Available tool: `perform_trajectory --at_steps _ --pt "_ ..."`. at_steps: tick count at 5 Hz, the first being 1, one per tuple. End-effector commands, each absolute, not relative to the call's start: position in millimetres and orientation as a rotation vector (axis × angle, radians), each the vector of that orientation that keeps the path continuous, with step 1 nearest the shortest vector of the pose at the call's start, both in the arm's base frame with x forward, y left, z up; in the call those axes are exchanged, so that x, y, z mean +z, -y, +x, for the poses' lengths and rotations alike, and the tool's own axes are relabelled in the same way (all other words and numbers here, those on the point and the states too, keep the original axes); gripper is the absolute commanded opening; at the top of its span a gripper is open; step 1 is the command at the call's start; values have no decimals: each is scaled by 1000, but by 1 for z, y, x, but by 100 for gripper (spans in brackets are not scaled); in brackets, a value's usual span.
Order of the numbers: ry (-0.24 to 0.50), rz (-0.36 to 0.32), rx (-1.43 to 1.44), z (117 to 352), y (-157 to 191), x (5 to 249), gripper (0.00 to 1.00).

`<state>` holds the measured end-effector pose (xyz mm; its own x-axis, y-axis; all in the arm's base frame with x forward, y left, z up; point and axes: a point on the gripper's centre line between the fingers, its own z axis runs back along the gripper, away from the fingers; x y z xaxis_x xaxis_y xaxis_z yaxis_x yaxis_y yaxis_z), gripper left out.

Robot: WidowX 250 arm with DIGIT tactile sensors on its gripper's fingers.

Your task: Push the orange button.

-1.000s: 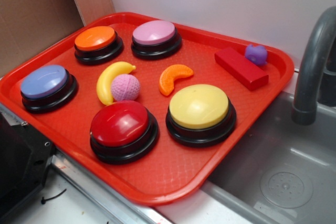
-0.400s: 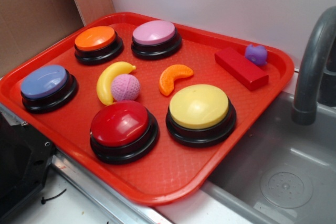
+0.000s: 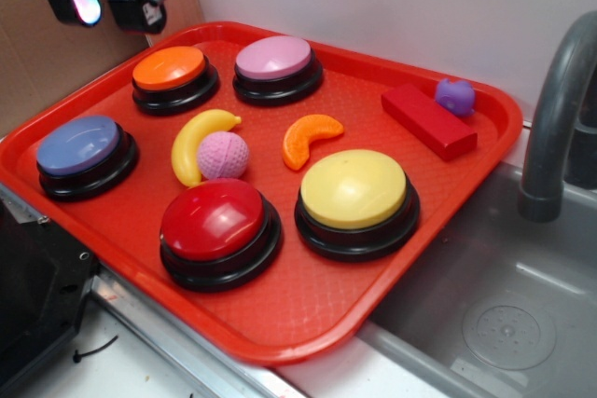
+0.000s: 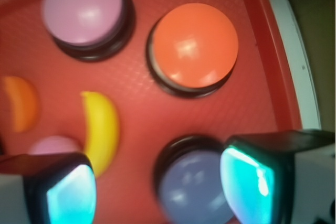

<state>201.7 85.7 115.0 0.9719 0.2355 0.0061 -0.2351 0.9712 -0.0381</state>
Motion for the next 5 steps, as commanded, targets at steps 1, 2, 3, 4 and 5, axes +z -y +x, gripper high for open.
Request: perform_trajectory --at_steps 1,2,3,4,5 --pt "86 22 130 227 -116 100 100" --pt "86 22 130 227 -116 100 100" --pt "86 22 130 227 -116 100 100" --pt "86 22 130 227 -116 100 100" --pt "158 58 220 245 -117 106 100"
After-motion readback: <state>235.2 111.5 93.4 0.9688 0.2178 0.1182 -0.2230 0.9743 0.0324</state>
